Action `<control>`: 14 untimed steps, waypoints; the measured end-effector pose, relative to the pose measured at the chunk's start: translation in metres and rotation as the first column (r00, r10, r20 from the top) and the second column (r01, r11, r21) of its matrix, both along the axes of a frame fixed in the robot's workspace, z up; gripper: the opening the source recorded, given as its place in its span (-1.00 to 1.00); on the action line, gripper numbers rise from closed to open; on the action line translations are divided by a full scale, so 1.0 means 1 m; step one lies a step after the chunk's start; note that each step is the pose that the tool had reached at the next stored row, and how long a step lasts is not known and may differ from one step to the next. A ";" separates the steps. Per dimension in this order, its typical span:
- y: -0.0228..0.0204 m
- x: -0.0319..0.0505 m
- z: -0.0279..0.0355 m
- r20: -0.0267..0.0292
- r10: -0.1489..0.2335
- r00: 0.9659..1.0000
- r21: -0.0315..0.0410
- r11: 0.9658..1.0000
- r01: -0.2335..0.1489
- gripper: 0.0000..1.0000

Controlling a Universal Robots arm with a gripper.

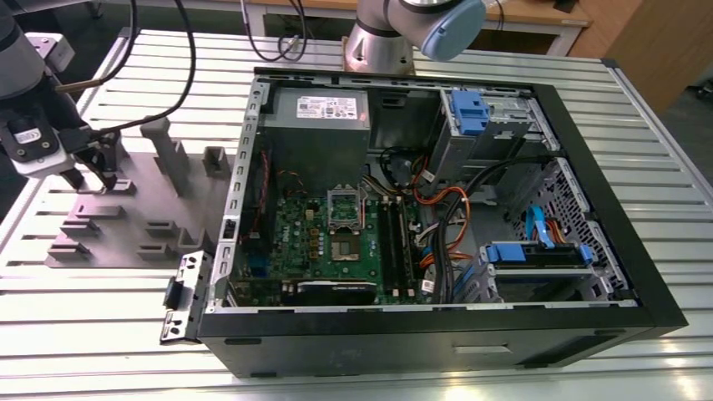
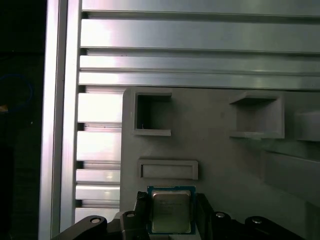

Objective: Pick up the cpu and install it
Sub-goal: 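Pick up the cpu and move it towards the insertion slot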

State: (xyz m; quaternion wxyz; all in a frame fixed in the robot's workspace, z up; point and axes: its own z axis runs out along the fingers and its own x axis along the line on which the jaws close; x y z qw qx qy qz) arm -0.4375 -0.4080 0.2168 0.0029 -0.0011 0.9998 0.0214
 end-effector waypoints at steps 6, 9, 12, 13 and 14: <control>0.0000 0.0000 0.0017 0.000 0.000 1.000 0.000 1.000 0.000 -0.06; 0.0000 0.0000 0.0025 0.000 0.000 1.000 0.000 1.000 0.000 -0.06; 0.0000 0.0000 0.0033 0.000 0.000 1.000 0.000 1.000 0.000 -0.06; 0.0000 0.0000 0.0036 0.000 0.000 1.000 0.000 1.000 0.000 -0.06; 0.0000 0.0000 0.0038 0.000 0.000 1.000 0.000 1.000 0.000 -0.06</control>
